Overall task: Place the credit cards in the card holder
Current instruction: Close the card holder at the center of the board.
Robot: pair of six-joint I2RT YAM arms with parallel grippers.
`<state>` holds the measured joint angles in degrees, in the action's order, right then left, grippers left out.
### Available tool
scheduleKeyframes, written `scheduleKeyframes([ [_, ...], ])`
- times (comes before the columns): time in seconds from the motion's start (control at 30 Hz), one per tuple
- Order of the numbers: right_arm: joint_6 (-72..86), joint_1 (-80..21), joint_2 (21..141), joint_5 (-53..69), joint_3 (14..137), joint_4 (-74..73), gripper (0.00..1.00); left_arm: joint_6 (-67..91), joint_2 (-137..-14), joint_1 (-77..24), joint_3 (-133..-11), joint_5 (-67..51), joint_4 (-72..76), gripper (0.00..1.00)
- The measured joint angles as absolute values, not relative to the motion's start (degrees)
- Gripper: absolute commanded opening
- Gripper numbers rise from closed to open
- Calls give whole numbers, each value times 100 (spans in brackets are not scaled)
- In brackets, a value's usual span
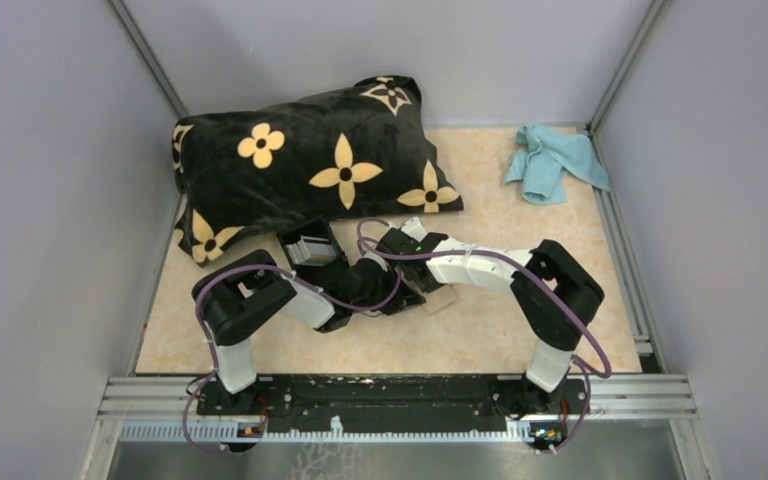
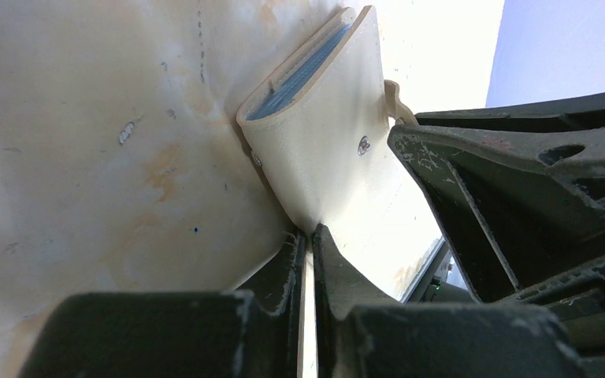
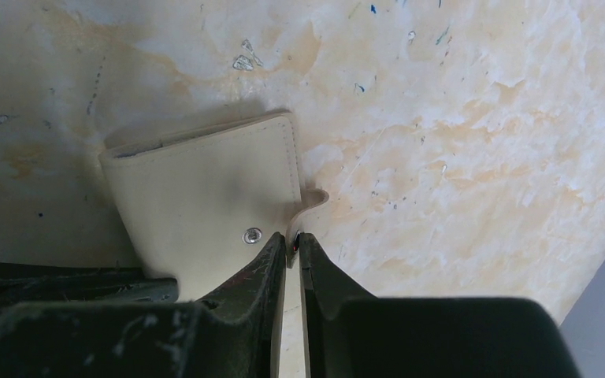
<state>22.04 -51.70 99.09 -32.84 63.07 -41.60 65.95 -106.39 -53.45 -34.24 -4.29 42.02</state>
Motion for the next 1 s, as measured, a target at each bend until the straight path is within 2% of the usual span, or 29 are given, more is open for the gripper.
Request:
scheduleKeyframes([
  [1.0,2211,-5315,10027,-3068,6318,-4115,16,6591,-10608,-5336,-3481,-443,4053,8],
])
